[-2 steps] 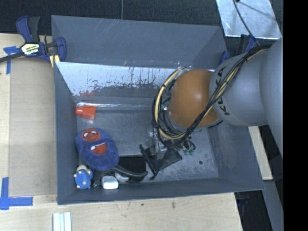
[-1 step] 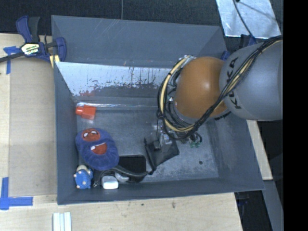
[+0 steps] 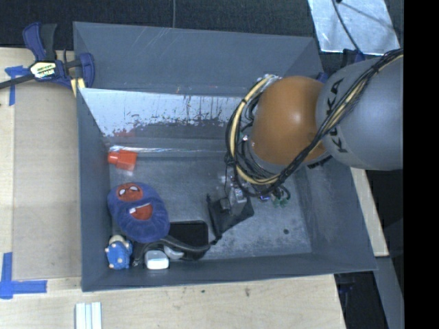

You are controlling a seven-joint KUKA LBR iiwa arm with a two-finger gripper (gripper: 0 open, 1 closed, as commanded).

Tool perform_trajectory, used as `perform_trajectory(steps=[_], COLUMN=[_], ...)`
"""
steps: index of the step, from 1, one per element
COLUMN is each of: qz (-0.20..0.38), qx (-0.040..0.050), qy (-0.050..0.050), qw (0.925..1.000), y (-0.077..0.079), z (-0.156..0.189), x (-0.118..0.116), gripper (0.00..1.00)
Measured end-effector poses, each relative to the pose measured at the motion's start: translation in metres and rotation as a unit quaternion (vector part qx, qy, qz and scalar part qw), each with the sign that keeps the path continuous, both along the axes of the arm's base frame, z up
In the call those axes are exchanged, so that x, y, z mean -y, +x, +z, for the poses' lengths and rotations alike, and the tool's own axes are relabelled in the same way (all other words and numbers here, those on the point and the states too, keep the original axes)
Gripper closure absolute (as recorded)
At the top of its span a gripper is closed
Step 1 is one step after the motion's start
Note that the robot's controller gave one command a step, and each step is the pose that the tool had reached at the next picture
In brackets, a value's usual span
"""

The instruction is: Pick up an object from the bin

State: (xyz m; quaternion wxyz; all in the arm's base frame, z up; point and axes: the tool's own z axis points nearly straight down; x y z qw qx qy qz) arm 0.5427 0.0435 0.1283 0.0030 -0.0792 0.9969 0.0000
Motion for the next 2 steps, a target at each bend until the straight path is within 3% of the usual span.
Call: perform_trajectory(steps=[2], qz=[-0.003], qx=[0.0008], qy=[0.000], qw=[1.0000], y=[0.003], z=[0.037], x=[0.000], gripper=[1.00])
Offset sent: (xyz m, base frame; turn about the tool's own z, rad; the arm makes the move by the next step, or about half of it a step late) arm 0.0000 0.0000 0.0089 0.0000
